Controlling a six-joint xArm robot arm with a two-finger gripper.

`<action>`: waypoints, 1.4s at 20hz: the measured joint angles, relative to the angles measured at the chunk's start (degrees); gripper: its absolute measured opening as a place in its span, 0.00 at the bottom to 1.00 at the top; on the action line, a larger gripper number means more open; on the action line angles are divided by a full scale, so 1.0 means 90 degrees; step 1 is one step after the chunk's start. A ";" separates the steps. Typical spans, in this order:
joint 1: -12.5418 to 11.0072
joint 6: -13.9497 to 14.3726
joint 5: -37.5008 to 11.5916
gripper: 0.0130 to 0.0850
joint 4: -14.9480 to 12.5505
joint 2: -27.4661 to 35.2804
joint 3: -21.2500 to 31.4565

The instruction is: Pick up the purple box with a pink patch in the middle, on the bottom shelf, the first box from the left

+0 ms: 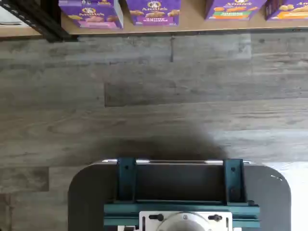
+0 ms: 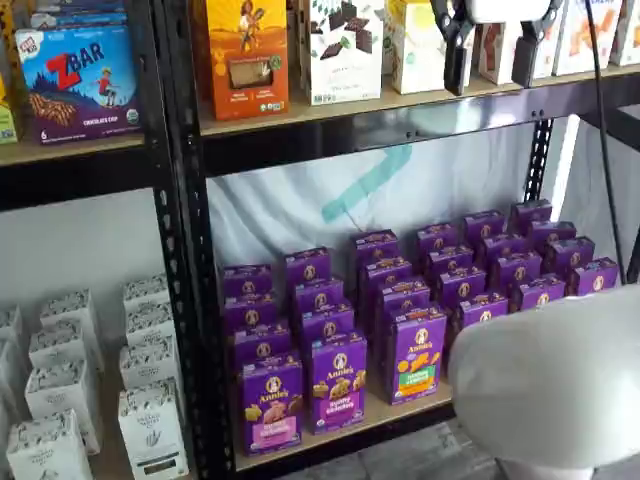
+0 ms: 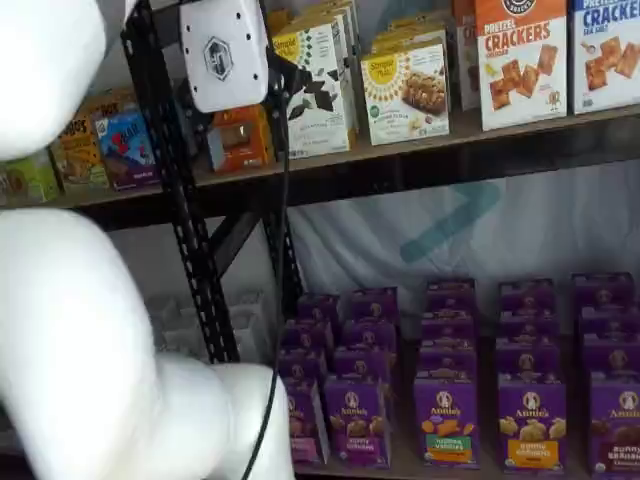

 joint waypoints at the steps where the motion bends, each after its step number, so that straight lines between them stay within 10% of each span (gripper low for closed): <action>1: 0.0089 0.0045 0.0023 1.00 -0.0098 0.0015 -0.0013; 28: 0.0770 0.0703 -0.1153 1.00 -0.0151 -0.0212 0.1263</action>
